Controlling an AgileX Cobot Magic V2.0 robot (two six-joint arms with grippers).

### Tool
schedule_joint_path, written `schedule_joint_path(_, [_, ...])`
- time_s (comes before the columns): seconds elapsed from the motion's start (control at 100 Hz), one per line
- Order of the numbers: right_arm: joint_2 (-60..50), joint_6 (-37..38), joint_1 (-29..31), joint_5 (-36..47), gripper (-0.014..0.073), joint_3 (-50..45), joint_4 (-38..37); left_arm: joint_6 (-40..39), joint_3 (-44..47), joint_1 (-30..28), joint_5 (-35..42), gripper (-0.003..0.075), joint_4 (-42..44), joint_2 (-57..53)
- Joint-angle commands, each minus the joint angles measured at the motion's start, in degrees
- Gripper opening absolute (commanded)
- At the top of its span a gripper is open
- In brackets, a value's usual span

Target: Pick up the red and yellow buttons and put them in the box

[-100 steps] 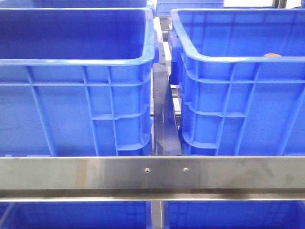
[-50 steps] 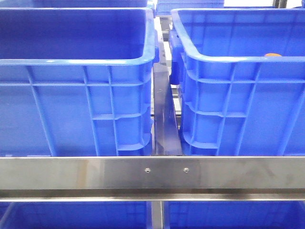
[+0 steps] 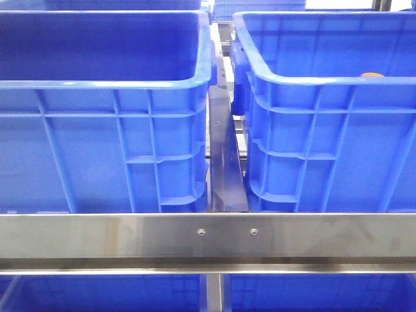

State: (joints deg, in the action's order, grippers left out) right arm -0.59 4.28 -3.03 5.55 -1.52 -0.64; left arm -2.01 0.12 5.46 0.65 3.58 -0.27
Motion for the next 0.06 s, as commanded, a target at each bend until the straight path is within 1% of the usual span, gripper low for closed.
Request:
schedule_joint_path(0.0, [-1.45, -0.04, -0.08, 4.49, -0.0068, 1.08, -0.36, -0.01, 2.41, -0.15, 4.63, -0.0019, -0.59, -1.93])
schedule_joint_path(0.05, [-1.45, -0.04, -0.08, 4.49, -0.0068, 1.08, -0.36, -0.01, 2.41, -0.15, 4.63, -0.0019, -0.59, -1.93])
